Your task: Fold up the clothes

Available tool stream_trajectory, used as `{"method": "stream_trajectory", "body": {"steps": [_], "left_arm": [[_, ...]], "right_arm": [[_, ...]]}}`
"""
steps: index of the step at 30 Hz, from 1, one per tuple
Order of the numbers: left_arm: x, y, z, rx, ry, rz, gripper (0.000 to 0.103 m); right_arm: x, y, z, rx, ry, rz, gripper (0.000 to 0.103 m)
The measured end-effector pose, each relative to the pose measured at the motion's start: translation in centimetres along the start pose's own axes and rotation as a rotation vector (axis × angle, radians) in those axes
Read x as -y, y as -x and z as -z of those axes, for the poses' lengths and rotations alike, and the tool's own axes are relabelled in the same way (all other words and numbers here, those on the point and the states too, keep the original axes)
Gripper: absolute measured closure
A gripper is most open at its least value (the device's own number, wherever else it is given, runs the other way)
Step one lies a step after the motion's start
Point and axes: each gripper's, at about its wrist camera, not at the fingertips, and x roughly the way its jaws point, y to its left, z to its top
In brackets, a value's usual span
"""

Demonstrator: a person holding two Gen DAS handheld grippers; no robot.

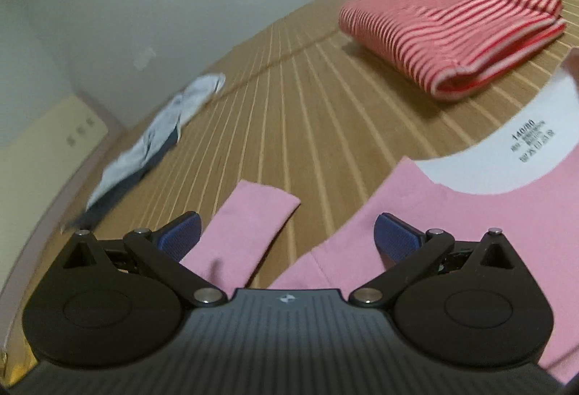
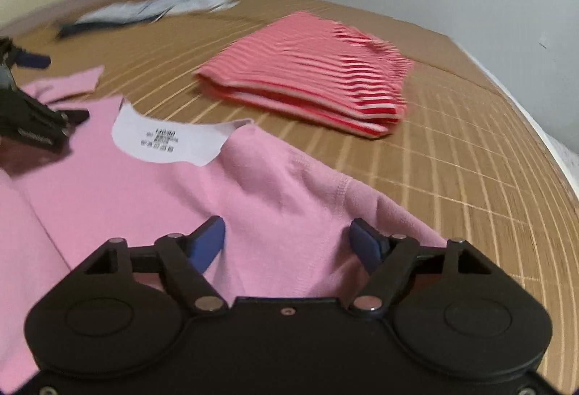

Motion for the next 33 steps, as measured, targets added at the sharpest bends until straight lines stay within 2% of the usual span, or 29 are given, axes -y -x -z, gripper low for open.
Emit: {"method": "stream_trajectory", "body": {"steps": [4,7,10,12,16,18,21,23,25,28,30,31,33], "left_arm": [[0.6,-2.2,-2.3,0.005,0.048,0.046,0.0],[0.4,-2.7,-3.5,-0.033,0.078,0.087,0.0],[-0.4,-0.7,-3.2,-0.054,0.122,0.092,0.0],[-0.6,1.8,-2.2,-0.059,0.123,0.105,0.0],[0.0,9.3,0.9,-0.062,0.17,0.194,0.0],[0.3,13.1,2.5,-0.063,0.195,0.239,0.0],[1.2,18.4,4.8,-0.038,0.229,0.337,0.0],[2.5,20.8,6.2,-0.022,0.191,0.407,0.0],[4.3,22.2,7.7,-0.008,0.103,0.421,0.0],[6.8,22.3,9.3,0.01,-0.017,0.419,0.0],[7.4,22.2,9.8,0.008,-0.048,0.414,0.0],[7.3,22.4,10.1,0.014,-0.046,0.421,0.0],[6.8,23.0,10.9,0.025,-0.035,0.428,0.0]], "right_arm": [[1.7,-1.1,-0.2,0.037,-0.079,0.04,0.026],[3.5,-1.3,0.0,0.047,-0.147,0.049,0.025],[4.9,-1.1,0.2,0.059,-0.198,0.02,0.025],[5.4,-0.8,0.3,0.068,-0.219,0.0,0.024],[5.6,-0.4,0.0,0.076,-0.219,-0.019,0.022],[6.0,1.0,-0.4,0.087,-0.241,-0.067,0.022],[8.0,5.3,-1.2,0.192,-0.328,-0.171,0.021],[9.2,8.9,-1.1,0.278,-0.363,-0.244,0.017],[9.6,12.1,-0.2,0.312,-0.332,-0.299,0.01],[7.1,14.7,3.0,0.232,-0.154,-0.322,0.007],[4.9,15.6,5.6,0.2,-0.082,-0.335,0.007],[3.8,15.9,6.9,0.188,-0.052,-0.331,0.007],[1.2,16.4,8.6,0.178,0.003,-0.22,0.007]]}}
